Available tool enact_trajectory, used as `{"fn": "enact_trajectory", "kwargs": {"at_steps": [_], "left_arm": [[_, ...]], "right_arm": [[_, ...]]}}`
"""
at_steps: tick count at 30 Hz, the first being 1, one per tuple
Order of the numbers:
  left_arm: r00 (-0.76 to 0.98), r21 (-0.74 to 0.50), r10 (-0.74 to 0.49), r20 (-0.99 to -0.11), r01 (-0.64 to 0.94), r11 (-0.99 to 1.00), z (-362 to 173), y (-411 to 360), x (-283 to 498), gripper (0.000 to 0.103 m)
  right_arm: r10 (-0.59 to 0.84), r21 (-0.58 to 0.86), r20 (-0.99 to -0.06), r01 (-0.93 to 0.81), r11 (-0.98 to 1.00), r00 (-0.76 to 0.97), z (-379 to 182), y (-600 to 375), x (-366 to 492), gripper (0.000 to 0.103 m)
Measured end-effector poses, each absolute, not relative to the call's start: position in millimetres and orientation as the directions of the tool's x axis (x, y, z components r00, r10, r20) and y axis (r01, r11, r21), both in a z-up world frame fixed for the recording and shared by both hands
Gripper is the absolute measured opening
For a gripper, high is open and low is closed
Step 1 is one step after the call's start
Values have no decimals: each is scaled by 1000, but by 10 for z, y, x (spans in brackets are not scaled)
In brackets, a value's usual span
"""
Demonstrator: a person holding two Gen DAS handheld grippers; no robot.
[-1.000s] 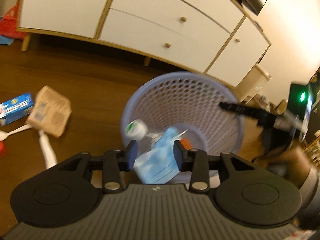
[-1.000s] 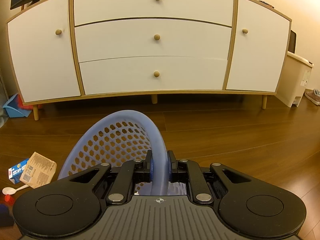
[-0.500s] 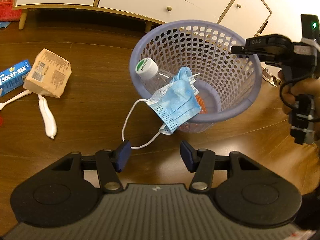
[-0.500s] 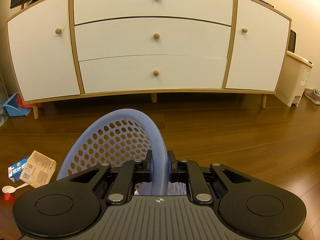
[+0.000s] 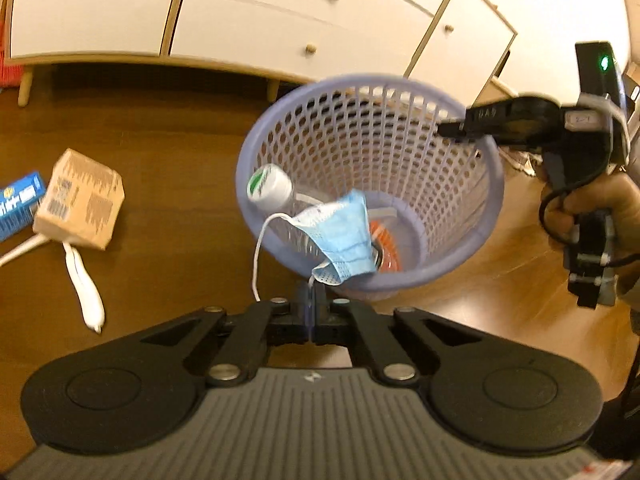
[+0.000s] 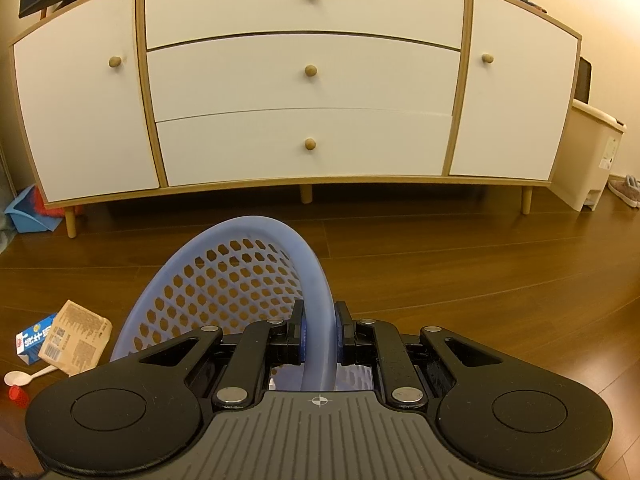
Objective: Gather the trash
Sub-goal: 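Push the mask deeper into the wastebasket with the left gripper fingers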
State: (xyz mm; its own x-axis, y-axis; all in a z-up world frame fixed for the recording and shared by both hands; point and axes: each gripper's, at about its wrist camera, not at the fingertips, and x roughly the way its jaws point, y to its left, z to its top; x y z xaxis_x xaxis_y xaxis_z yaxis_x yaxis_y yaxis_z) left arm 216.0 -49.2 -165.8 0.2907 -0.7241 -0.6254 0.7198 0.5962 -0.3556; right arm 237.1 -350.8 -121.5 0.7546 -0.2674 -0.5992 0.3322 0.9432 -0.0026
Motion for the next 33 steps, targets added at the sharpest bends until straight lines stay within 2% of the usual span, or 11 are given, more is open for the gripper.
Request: {"fn": "enact_trajectory", "kwargs": {"at_steps": [14, 18, 19, 20, 22, 33], "left_arm": [[324, -329, -778, -538, 769, 548, -1229, -954, 2474, 0], [305, -324, -781, -545, 783, 532, -1163, -1210, 2472, 1], [310, -319, -774, -552, 779, 540, -1161, -1247, 2472, 6], [315, -315, -769, -556, 776, 546, -1159, -1264, 2474, 15], [325, -323, -764, -557, 763, 560, -1160, -1227, 2488, 23], [401, -294, -674, -620, 678, 674, -1329, -664, 2661, 26]], "right_arm": [[-265, -2, -600, 330, 944, 755, -1222, -3503, 2368, 10], [-265, -3, -599, 329, 944, 755, -1225, -3502, 2369, 10], [-266, -4, -600, 330, 944, 755, -1223, -3502, 2371, 10], [-265, -3, -600, 329, 944, 755, -1223, -3504, 2371, 10], [-265, -3, -601, 330, 944, 754, -1224, -3513, 2371, 10], [-262, -10, -605, 322, 947, 752, -1216, -3471, 2383, 10]]}}
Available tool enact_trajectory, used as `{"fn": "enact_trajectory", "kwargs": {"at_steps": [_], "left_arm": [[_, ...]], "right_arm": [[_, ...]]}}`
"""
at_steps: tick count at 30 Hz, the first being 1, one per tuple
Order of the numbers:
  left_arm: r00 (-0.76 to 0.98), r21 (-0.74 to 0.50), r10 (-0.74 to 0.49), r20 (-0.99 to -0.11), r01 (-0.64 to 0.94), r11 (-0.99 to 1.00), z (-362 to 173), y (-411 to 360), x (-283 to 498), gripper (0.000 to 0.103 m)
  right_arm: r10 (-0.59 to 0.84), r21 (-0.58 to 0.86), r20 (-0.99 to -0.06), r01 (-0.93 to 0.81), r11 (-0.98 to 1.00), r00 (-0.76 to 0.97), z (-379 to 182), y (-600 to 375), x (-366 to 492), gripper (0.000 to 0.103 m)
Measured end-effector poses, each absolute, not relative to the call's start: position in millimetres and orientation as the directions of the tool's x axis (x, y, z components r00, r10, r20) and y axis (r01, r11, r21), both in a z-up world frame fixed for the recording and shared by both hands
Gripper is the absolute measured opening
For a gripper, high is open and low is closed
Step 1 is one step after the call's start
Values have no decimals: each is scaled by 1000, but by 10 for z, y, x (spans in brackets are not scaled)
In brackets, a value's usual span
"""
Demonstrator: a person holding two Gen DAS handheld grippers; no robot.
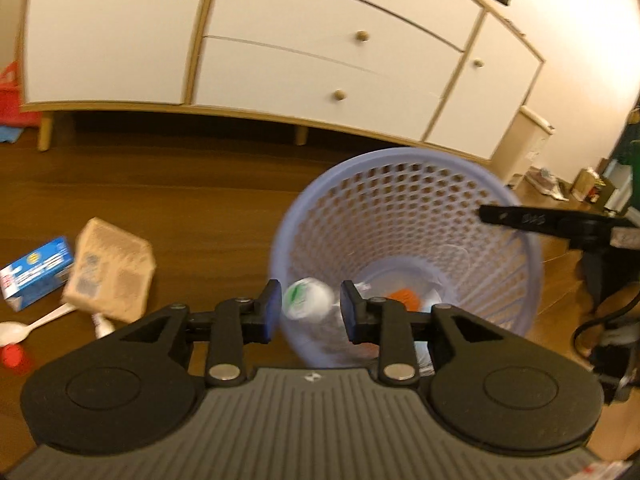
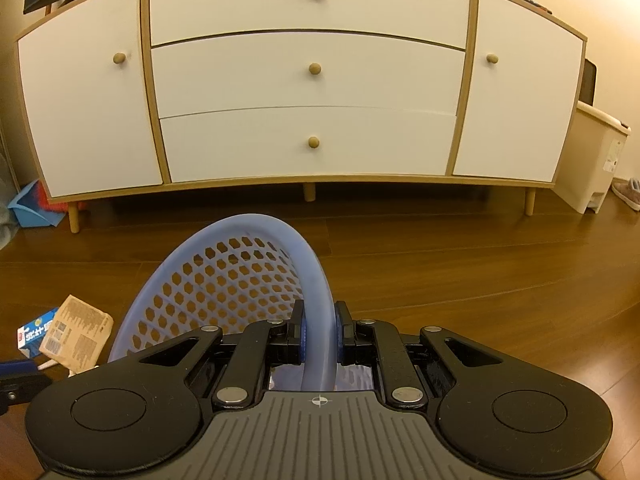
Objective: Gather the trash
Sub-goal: 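Withdraw the open left gripper from the wastebasket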
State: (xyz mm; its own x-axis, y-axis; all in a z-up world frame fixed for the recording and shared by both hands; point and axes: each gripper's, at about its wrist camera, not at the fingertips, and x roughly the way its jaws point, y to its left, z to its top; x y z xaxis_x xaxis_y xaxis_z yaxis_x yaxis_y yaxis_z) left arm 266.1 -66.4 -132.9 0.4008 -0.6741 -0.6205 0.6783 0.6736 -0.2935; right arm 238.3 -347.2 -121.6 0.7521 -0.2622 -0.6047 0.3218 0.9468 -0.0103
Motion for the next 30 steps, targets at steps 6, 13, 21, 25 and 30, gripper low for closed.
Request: {"fn": "enact_trajectory", "kwargs": {"at_steps": [6, 13, 21, 25, 30], "left_arm": [[435, -275, -613, -659, 620, 735, -1500, -294, 2747, 26], [466, -251, -541, -701, 548, 798, -1675, 92, 2765, 26], [493, -239, -483, -723, 477, 845, -1769, 333, 2779, 26], [501, -238, -477, -722, 467, 852, -1767, 388, 2760, 26], [511, -239, -471, -720, 454, 858, -1803, 405, 2807, 26]], "right_arm": [[-263, -18, -609, 318, 948, 748, -1214, -3486, 2387, 10], [-278, -46, -616, 318, 947, 738, -1213, -3390, 2399, 10], [-294, -64, -618, 326, 943, 729, -1201, -3277, 2515, 10], [-288, -88, -607, 297, 951, 741, -1209, -3214, 2592, 10], [-286, -94, -590, 288, 953, 755, -1233, -3198, 2653, 9]]}}
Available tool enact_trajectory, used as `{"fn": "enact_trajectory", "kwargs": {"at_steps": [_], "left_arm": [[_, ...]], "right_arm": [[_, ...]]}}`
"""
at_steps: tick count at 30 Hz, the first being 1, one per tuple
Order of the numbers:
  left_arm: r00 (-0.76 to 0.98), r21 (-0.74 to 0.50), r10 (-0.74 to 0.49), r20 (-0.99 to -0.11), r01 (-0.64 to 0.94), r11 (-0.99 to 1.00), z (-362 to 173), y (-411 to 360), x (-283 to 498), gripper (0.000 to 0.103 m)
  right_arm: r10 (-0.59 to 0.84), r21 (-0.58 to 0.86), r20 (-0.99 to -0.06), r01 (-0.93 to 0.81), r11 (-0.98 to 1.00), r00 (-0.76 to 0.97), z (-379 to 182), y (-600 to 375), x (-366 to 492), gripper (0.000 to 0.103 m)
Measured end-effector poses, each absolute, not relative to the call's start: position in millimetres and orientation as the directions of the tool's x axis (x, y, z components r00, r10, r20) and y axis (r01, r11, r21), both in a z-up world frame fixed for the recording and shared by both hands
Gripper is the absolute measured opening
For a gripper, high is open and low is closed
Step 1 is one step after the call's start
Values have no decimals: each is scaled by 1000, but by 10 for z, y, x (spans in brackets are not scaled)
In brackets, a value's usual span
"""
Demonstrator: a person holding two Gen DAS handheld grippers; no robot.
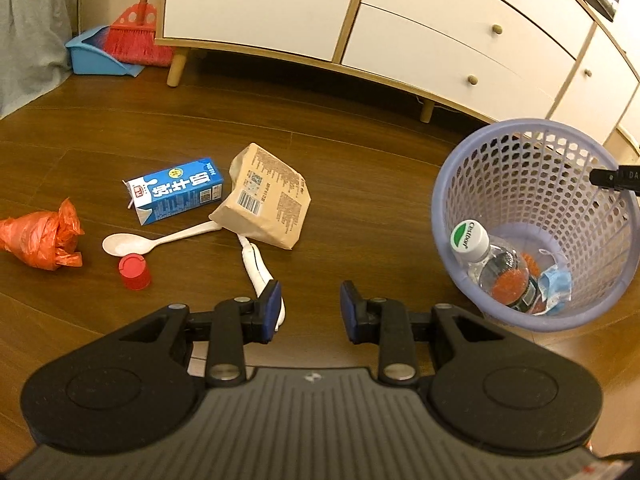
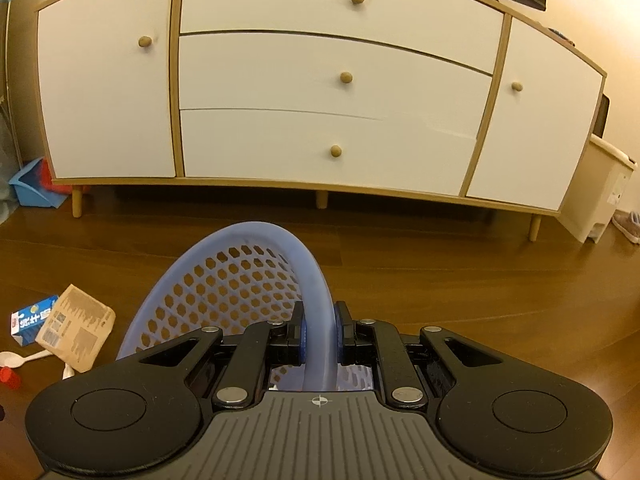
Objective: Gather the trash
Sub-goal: 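Withdraw the open left gripper from the wastebasket, then move the open left gripper toward the white twisted strip beside the spoon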
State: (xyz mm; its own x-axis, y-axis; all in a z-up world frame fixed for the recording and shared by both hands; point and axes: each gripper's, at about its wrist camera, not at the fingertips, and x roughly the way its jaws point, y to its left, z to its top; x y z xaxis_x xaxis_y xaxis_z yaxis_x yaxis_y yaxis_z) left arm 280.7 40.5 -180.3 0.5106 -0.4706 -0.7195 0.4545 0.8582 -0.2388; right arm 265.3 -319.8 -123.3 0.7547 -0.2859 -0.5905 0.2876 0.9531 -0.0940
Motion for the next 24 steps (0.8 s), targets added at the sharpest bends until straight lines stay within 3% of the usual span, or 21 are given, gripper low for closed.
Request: {"fn": "enact_trajectory", "kwargs": {"at_steps": [13, 19, 24], "left_arm": [[515, -241, -466, -719, 444, 863, -1886, 353, 2857, 26], [539, -240, -464, -703, 435, 868, -1808, 398, 2856, 26], [547, -229, -458, -701, 435, 871, -1773, 396, 2876, 26]], "right_arm": [[-275, 15, -578, 347, 938, 768, -1197, -3410, 2706, 9], [-245, 231, -684, 523, 821, 687, -1297, -4122, 2417, 10], [-184, 305, -762, 594, 745, 621, -1436, -4456, 2038, 10]]}}
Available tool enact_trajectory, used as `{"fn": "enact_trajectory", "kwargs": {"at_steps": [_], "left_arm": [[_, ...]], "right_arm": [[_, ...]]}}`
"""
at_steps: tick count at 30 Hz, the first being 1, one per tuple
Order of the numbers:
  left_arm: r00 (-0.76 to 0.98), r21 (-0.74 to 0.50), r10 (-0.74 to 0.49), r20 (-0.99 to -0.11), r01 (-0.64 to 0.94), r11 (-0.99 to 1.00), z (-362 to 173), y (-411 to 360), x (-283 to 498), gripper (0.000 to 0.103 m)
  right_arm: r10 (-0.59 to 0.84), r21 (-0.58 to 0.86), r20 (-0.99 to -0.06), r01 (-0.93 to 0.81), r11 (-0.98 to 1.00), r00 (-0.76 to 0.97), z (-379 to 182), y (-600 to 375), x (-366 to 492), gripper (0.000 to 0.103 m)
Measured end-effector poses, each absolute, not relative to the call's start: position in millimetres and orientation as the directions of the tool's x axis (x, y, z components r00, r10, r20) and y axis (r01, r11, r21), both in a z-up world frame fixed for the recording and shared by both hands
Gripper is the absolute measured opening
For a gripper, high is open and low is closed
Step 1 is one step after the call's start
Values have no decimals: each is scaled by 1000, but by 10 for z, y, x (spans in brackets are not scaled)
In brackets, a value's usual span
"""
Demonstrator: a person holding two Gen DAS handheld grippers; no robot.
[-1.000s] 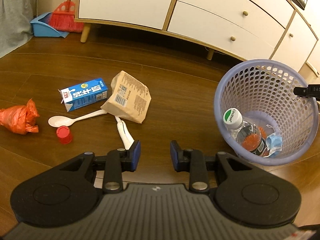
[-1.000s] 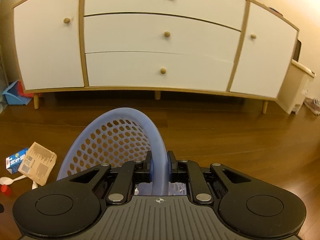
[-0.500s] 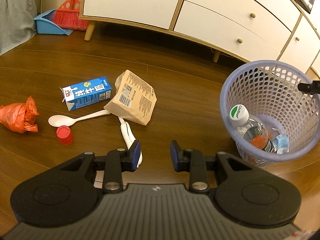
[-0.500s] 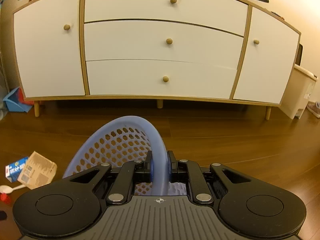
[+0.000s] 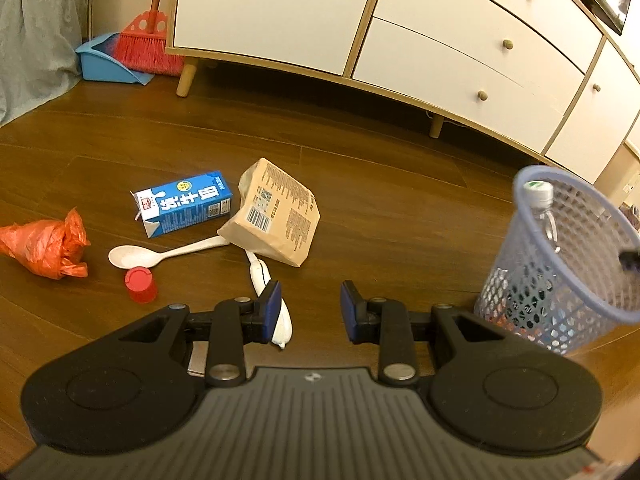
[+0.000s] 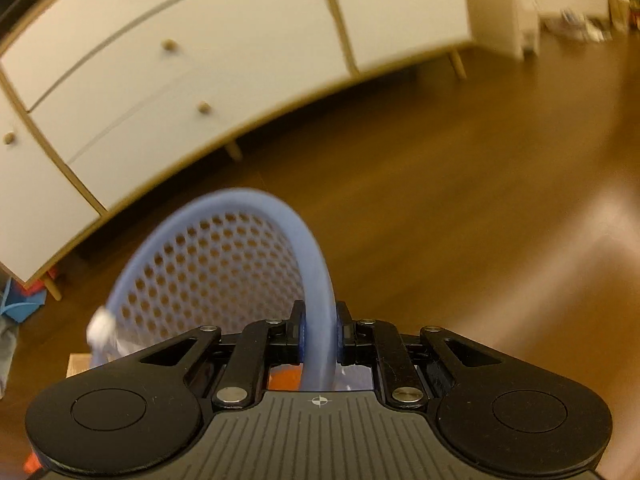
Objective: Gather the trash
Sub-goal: 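Move the open left gripper toward the white twisted strip beside the spoon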
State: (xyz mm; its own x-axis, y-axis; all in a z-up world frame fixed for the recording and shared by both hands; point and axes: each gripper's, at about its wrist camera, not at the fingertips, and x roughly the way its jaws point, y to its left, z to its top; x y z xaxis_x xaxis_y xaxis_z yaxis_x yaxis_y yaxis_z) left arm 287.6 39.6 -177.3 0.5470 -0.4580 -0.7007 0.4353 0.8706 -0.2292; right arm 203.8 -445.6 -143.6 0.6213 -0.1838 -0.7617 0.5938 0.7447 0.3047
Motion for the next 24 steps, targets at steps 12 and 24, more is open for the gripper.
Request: {"fn": "enact_trajectory", "kwargs": {"at_steps": [12, 24], "left_arm": [[538, -210, -450, -713, 447, 869, -1791, 316, 2858, 26], [539, -215, -448, -713, 440, 872, -1822, 316, 2909, 26]], "right_arm": [[13, 411, -846, 638, 651, 532, -1668, -4631, 1518, 16], [-10, 440, -822, 647, 623, 569, -1580, -4310, 1806, 12]]}}
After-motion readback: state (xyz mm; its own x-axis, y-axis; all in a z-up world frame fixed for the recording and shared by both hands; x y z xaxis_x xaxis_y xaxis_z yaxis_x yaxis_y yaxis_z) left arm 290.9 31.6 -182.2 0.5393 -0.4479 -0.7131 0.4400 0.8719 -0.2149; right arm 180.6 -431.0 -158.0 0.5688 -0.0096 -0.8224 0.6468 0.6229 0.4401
